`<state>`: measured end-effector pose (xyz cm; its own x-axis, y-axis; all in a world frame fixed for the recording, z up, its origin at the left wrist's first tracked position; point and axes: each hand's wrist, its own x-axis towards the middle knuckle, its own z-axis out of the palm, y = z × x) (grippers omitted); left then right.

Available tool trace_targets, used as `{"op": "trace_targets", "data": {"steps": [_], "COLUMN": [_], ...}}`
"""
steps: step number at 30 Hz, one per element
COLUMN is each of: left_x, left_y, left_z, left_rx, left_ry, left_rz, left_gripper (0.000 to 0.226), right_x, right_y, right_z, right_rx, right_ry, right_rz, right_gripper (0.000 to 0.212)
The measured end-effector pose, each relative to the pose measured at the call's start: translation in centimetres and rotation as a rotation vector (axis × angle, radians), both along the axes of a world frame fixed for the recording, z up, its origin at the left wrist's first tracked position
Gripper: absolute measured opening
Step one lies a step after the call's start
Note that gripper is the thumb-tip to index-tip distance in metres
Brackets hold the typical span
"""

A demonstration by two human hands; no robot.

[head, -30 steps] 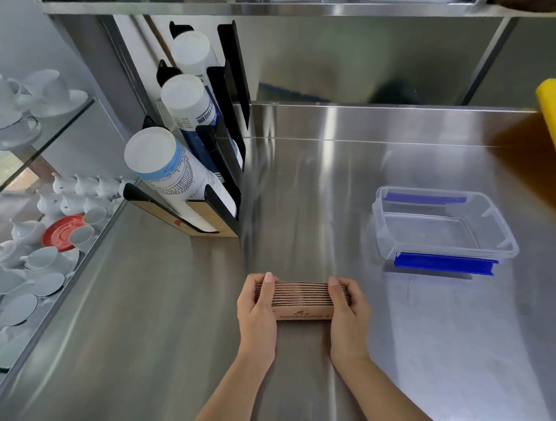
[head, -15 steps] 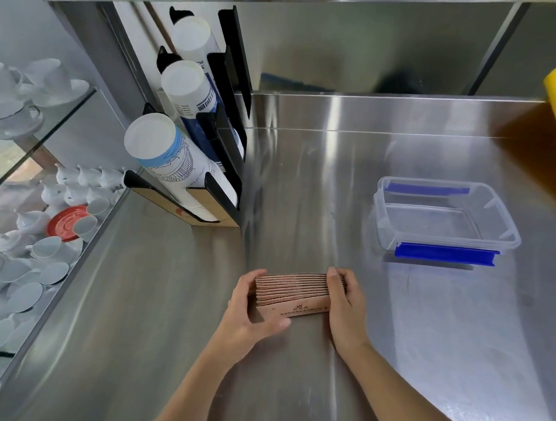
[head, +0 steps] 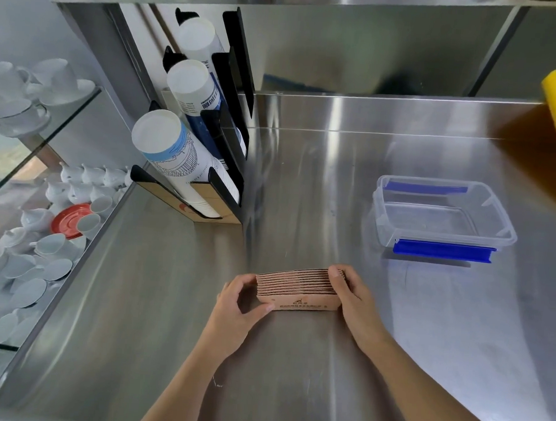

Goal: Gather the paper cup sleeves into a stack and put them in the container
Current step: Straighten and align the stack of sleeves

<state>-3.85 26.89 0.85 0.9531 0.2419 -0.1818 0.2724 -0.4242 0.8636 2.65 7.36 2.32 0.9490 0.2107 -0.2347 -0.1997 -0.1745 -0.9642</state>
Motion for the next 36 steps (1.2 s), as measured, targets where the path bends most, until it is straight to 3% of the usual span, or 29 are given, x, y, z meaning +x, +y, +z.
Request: {"op": "trace_targets", "data": {"steps": [1,5,7,16,22,28,36], "left_x": [0.0,0.2,0.2,0.3,0.7,3.4,9.0], "left_y": [0.0,0.0,0.0,0.0,-0.3,-2.7,-9.6], "left_z": [0.0,-0.3,-0.4,0.6,1.0,3.3,7.1], "left_rx": [-0.003,-0.021,-0.035,-0.016,-0.235,-0.394,-0.345], "left_ry": [-0.004,-0.023,-0.031,-0.075,-0.048,-0.161,-0.219], "left_rz": [0.001,0.012,0.013,0.040,0.078,0.155,0.129], "left_gripper": [0.040,0.044,0.043,0.046,0.040,0.035,0.045], "right_x": [0.0,0.5,0.8,0.5,0.3,0.4,3.4], "right_y": [-0.7,-3.0,-3.4,-3.1,-3.3,-4.9,-10.2], "right_z": [0.1,0.8,1.1,0.6,1.1,3.8,6.9], "right_rx": [0.011,-0.018,-0.085,0.029,0.154,0.264,0.306], "right_ry": [0.018,0.074,0.063,0.097,0.121,0.095,0.061], "right_rz": [0.048,0.273,0.305,0.100,-0.020,-0.191,-0.405], "right_gripper": [0.015,0.052,0.056,0.048,0.038,0.028,0.026]}}
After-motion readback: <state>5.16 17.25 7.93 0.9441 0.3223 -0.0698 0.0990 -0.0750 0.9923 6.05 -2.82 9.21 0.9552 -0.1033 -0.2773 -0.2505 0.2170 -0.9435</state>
